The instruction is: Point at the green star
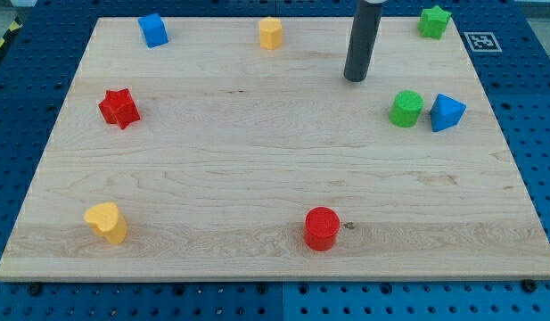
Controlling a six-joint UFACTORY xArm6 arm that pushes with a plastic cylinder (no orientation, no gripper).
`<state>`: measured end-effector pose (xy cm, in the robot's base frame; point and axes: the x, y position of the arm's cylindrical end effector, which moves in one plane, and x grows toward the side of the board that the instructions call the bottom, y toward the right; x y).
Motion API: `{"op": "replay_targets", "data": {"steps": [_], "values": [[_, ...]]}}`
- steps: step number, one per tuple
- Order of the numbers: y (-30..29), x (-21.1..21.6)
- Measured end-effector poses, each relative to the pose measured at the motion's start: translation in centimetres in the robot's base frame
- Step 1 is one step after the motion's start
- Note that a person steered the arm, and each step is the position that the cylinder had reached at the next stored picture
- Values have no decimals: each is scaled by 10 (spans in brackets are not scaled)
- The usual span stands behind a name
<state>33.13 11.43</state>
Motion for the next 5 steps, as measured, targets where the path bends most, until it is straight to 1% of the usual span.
{"op": "replay_targets", "data": {"steps": [4,5], "values": [[1,0],[1,-14]]}}
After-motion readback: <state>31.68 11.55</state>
